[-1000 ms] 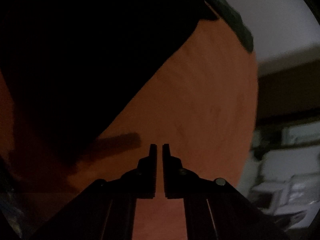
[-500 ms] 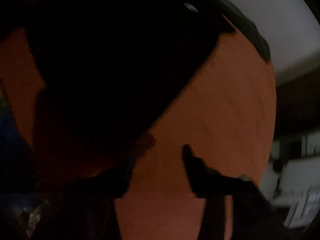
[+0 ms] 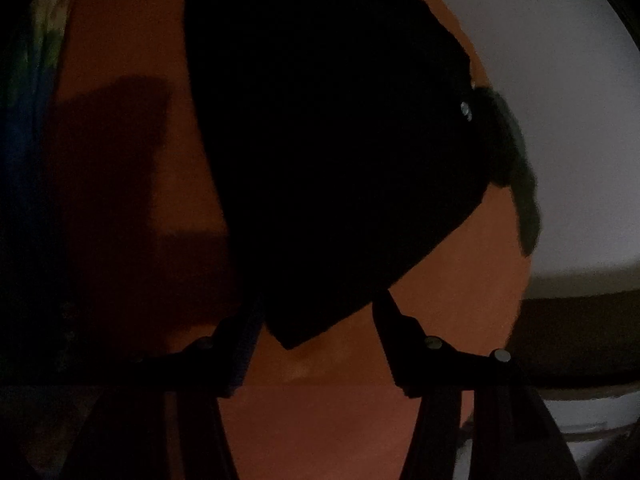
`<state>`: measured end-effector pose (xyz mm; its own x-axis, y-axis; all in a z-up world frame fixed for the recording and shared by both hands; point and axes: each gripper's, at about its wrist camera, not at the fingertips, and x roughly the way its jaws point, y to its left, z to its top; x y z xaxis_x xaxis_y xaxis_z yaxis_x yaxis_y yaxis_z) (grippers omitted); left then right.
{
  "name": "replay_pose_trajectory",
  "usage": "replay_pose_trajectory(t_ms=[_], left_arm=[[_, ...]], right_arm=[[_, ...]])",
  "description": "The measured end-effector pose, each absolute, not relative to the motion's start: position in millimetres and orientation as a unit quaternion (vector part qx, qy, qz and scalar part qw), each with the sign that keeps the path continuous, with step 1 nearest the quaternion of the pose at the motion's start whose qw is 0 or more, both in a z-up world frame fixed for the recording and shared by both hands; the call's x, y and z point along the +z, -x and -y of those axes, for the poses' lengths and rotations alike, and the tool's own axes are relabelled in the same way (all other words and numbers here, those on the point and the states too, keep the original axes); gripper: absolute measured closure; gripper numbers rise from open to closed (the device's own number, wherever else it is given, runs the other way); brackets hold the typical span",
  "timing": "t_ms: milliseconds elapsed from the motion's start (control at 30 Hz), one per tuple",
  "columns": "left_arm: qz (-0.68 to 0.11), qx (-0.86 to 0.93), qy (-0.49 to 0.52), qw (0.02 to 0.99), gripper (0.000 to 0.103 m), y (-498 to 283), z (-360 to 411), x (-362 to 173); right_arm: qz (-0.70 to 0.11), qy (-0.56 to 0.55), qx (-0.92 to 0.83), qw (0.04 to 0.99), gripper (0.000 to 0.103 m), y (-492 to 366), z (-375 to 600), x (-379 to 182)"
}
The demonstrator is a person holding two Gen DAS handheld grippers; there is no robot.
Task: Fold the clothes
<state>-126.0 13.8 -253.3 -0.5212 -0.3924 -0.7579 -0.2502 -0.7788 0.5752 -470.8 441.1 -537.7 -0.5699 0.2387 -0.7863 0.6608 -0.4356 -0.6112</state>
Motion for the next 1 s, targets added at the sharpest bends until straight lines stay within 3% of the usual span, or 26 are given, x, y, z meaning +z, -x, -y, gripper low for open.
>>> replay_pose_trajectory(t_ms=[233,300,333,367,400,433,533,567,633,1000], left_arm=[[0.302,-0.810,-0.499,0.062,0.013,125,-10,-257],[0.297,-0.811,-0.500,0.065,0.013,124,-10,-256],[0.295,-0.811,-0.500,0.066,0.012,124,-9,-256],[0.291,-0.811,-0.504,0.064,0.012,124,-10,-257],[0.286,-0.810,-0.507,0.062,0.012,124,-10,-258],[0.282,-0.810,-0.511,0.060,0.012,125,-11,-259],[0.270,-0.807,-0.521,0.064,0.012,126,-12,-263],[0.270,-0.809,-0.519,0.065,0.012,126,-13,-263],[0.270,-0.811,-0.515,0.069,0.012,126,-15,-264],[0.243,-0.815,-0.522,0.071,0.012,126,-9,-266]], right_arm=[[-0.525,-0.435,-0.727,0.083,0.048,469,-450,-542],[-0.520,-0.429,-0.736,0.063,0.060,469,-453,-537],[-0.511,-0.435,-0.739,0.060,0.072,467,-454,-535],[-0.501,-0.441,-0.742,0.059,0.092,465,-455,-533],[-0.488,-0.454,-0.743,0.066,0.101,466,-454,-534],[-0.483,-0.464,-0.740,0.069,0.103,468,-452,-538],[-0.477,-0.472,-0.739,0.059,0.101,464,-445,-544],[-0.476,-0.474,-0.738,0.059,0.093,463,-443,-546],[-0.475,-0.475,-0.739,0.053,0.088,471,-445,-548],[-0.474,-0.477,-0.740,0.033,0.084,502,-456,-558]])
